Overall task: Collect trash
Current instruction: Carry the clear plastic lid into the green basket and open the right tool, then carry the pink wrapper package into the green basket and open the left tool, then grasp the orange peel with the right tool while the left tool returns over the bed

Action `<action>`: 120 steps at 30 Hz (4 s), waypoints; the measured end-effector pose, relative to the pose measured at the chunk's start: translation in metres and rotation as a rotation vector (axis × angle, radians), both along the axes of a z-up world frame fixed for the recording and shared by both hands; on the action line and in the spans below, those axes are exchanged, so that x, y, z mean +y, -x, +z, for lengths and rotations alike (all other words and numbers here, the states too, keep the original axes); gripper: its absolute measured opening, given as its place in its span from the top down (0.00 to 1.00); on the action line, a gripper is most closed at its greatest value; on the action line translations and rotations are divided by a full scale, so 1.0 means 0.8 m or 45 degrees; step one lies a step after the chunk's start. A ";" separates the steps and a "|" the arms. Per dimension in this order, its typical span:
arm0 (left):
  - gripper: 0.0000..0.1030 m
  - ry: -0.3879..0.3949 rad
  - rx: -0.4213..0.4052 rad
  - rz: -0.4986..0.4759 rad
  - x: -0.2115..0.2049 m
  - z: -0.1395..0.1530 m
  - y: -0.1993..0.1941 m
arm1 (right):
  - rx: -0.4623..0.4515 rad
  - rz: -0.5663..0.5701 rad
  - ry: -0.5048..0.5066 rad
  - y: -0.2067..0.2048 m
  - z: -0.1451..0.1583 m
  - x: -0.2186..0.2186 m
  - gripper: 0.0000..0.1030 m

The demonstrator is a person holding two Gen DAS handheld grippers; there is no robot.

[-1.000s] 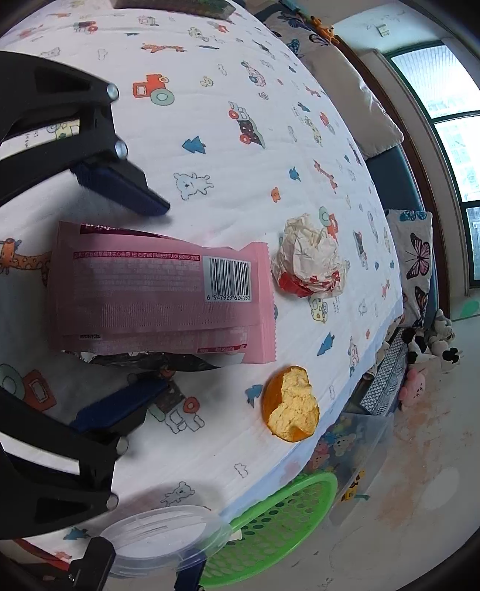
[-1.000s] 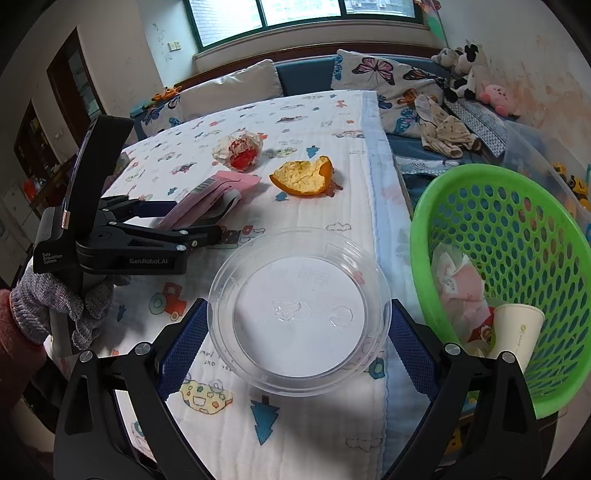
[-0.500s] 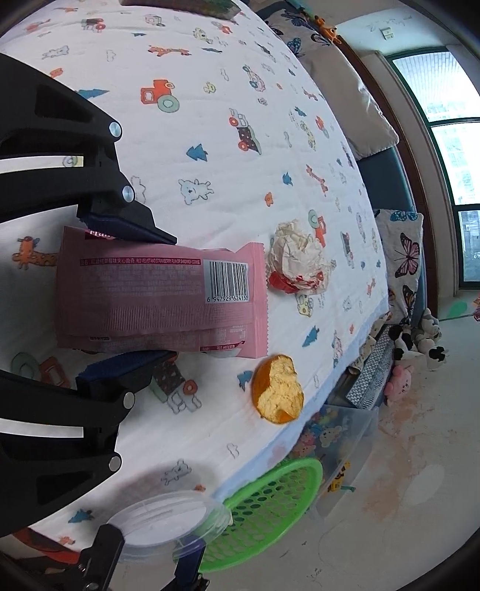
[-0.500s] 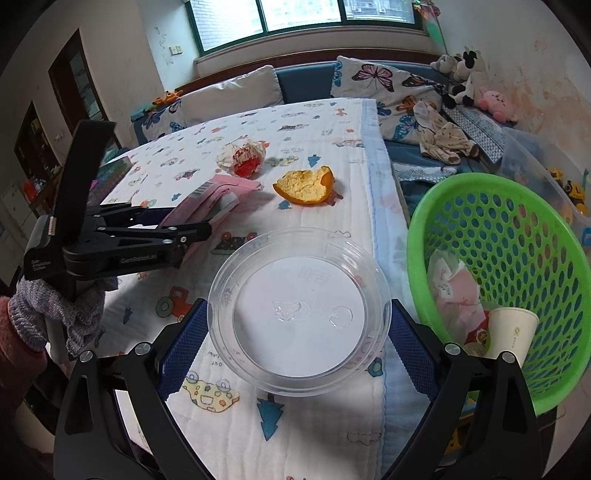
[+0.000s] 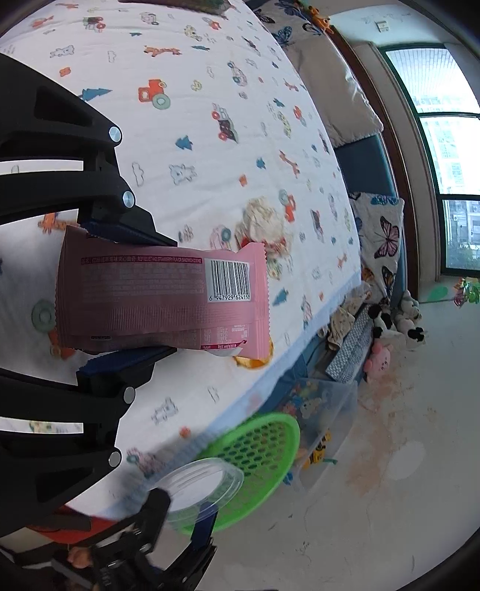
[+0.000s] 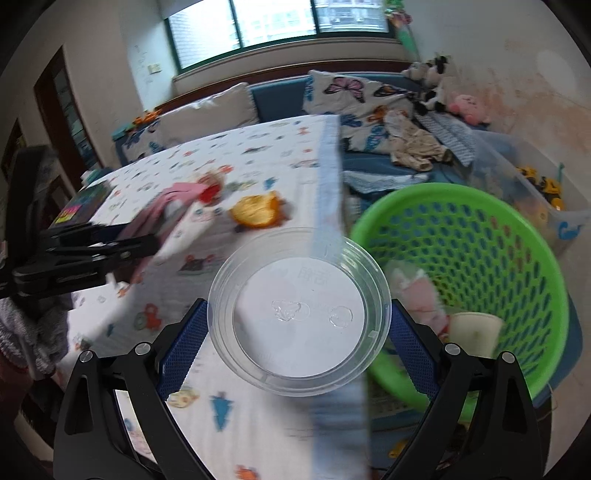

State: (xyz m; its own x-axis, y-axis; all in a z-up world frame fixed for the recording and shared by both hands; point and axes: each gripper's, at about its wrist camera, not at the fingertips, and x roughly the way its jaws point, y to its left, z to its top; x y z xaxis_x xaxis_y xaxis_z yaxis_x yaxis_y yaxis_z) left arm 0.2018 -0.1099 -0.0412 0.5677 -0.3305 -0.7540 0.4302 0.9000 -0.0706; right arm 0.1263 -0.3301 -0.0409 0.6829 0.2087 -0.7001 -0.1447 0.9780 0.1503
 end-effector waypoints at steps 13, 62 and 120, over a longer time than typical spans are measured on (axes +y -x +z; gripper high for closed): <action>0.53 0.051 -0.039 -0.093 -0.046 0.036 0.003 | 0.063 -0.286 -0.030 -0.035 -0.007 -0.125 0.10; 0.50 -0.003 0.103 -0.402 -0.269 -0.003 -0.008 | -0.105 -0.444 -0.054 0.049 0.038 -0.214 0.08; 0.25 0.045 0.047 0.259 0.086 0.001 -0.056 | 0.074 0.176 0.087 -0.131 -0.029 0.084 0.18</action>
